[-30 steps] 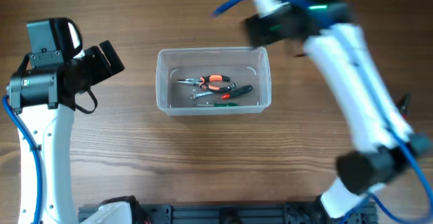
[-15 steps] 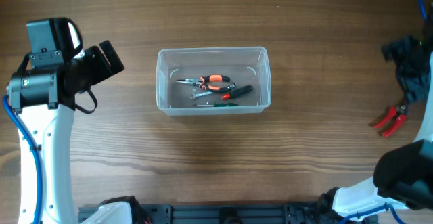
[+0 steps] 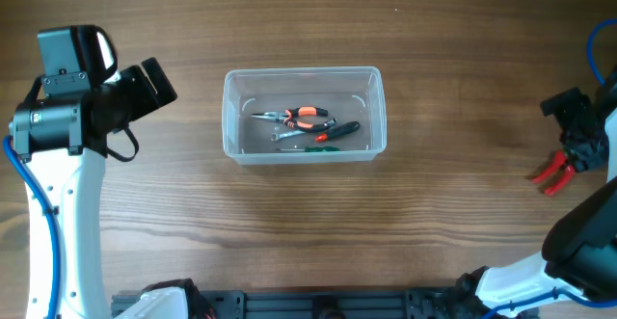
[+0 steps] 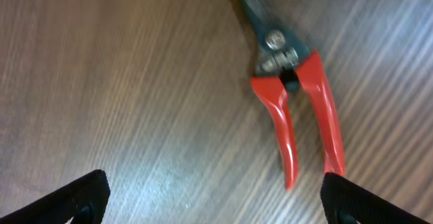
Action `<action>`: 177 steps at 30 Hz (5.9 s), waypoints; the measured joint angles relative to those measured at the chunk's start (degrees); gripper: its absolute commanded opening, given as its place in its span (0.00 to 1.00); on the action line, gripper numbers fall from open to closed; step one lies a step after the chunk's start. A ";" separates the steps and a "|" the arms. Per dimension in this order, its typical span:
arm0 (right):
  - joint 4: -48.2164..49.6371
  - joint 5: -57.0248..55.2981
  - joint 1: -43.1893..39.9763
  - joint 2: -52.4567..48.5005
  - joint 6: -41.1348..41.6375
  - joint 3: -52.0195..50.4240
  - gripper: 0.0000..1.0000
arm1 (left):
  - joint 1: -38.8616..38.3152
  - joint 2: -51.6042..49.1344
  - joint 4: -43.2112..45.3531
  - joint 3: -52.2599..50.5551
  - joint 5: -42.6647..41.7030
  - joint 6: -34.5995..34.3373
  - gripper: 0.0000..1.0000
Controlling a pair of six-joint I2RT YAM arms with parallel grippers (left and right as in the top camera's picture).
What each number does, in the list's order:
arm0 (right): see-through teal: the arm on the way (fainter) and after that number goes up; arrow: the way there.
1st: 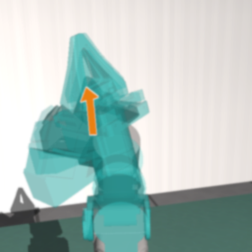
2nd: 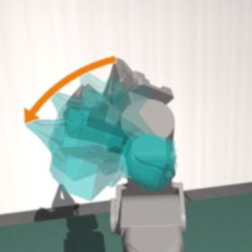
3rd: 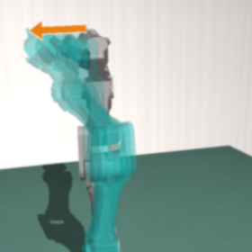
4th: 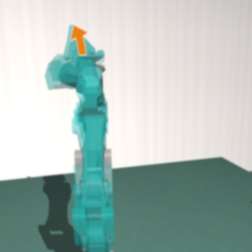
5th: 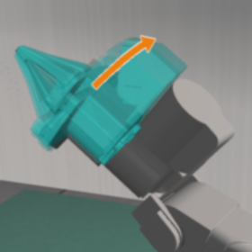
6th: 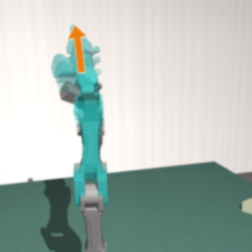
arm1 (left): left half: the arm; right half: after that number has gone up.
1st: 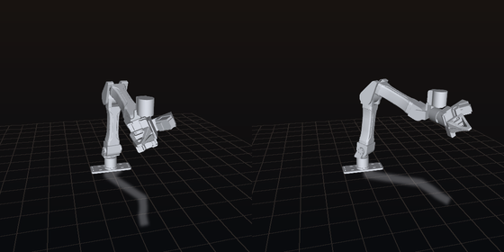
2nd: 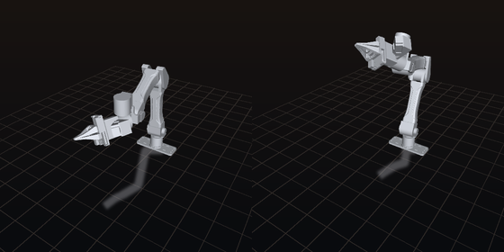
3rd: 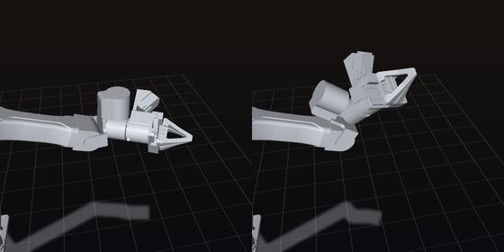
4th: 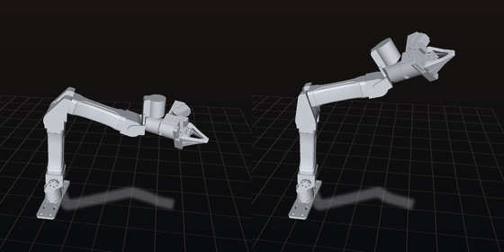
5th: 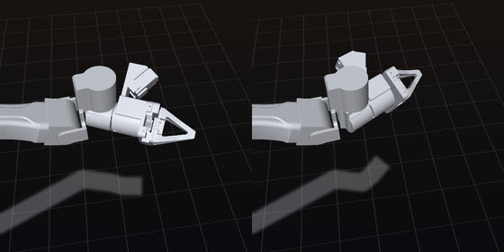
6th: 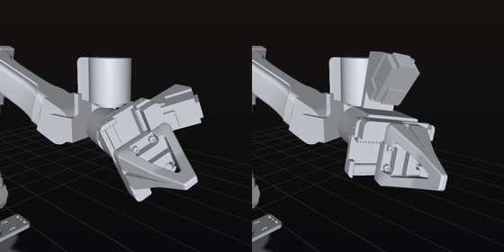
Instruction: Pack container
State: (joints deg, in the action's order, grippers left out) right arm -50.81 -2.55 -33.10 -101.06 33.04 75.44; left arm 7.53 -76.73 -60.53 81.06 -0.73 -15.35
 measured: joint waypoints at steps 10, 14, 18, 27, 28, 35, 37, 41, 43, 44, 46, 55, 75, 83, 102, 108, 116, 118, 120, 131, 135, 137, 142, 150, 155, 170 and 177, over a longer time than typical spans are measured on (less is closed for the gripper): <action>2.51 -0.07 0.00 -7.26 -3.34 -0.04 1.00 | 0.00 0.00 0.02 0.00 0.00 0.02 1.00; 3.58 -0.07 -0.02 -9.99 -3.82 -0.04 1.00 | 0.00 0.00 0.02 0.00 0.00 0.00 1.00; 3.78 -0.28 -0.02 -11.04 -4.02 -0.04 1.00 | 0.00 0.00 0.04 0.00 0.00 0.02 1.00; 6.95 -0.90 -0.13 -12.28 -4.44 -3.28 0.99 | 0.00 0.00 0.07 0.00 0.00 0.02 1.00; 7.15 -0.90 -0.13 -12.20 -4.46 -3.45 0.98 | 0.00 0.00 0.07 0.00 0.00 0.02 1.00; 7.87 -1.18 -0.11 -12.20 -4.37 -3.52 0.55 | 0.00 0.00 0.07 0.00 0.02 0.02 1.00; 7.87 -1.20 -0.11 -12.20 -4.63 -3.52 0.46 | 0.00 0.00 0.07 0.00 0.00 0.02 1.00; 7.85 -1.38 -0.11 -12.20 -4.59 -3.52 0.24 | 0.00 0.00 0.07 0.00 0.00 0.02 1.00; 7.85 -1.57 -0.11 -12.20 -4.52 -3.52 0.18 | 0.00 0.00 0.07 0.00 0.02 0.02 1.00; 7.82 -1.57 -0.11 -12.20 -4.57 -3.52 0.13 | 0.00 0.00 0.07 0.00 0.00 0.02 1.00; 7.82 -1.68 -0.11 -12.20 -4.66 -3.52 0.04 | 0.00 0.00 0.07 0.00 0.00 0.02 1.00; 7.85 -1.55 -0.13 -12.13 -7.69 -3.52 0.04 | 0.00 0.00 0.07 0.00 0.00 0.02 1.00; 2.36 10.58 47.04 6.64 -53.13 7.13 0.04 | 0.00 0.00 0.07 0.00 0.00 0.00 1.00; 2.27 19.15 61.16 4.81 -78.18 7.21 0.04 | 0.00 0.00 -0.13 0.00 0.00 0.02 1.00; 4.26 22.82 61.46 -14.01 -77.11 8.24 0.56 | 0.00 0.00 -0.35 0.00 0.00 0.00 1.00; 6.38 13.00 61.29 -8.44 -71.65 16.83 1.00 | -0.09 0.00 2.75 0.00 0.00 0.48 1.00; 14.71 6.93 47.39 0.04 -61.13 28.50 1.00 | -5.81 -1.70 12.92 -0.02 0.68 4.39 1.00; 14.49 6.95 40.98 -0.11 -59.71 28.52 1.00 | -5.95 -2.71 17.16 -0.09 0.87 4.74 1.00; 14.36 6.99 34.95 -0.22 -58.73 28.52 1.00 | -5.92 -3.21 22.23 -0.24 1.14 5.38 1.00; 12.04 13.44 17.29 1.01 -51.45 26.97 1.00 | -5.95 -1.95 28.83 -0.24 8.55 18.29 1.00; 14.08 14.10 16.70 8.90 -51.74 20.33 1.00 | -5.95 5.33 25.79 -1.25 9.97 18.08 1.00; 15.72 14.34 16.72 15.96 -51.76 15.52 1.00 | -5.95 11.80 25.83 -2.49 10.27 18.08 1.00; 20.57 14.60 16.72 35.12 -51.76 -1.70 1.00 | -5.95 31.93 23.78 -12.44 10.78 18.08 1.00; 21.05 14.95 17.53 59.65 -51.63 -27.32 1.00 | -5.95 49.48 17.64 -32.41 10.80 18.08 1.00; 20.00 17.09 17.68 73.44 -51.25 -39.54 1.00 | -5.95 58.05 17.88 -40.68 10.78 18.08 1.00; 19.12 17.62 17.68 78.31 -51.28 -44.24 1.00 | -5.95 60.26 15.67 -42.73 10.78 18.08 1.00; 16.98 17.94 17.68 78.31 -51.28 -44.24 1.00 | -5.95 60.26 15.67 -42.73 10.78 18.08 1.00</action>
State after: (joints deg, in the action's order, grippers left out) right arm -33.82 15.40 -15.42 -22.74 -18.24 31.20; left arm 1.58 -16.47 -44.86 38.33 10.04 2.72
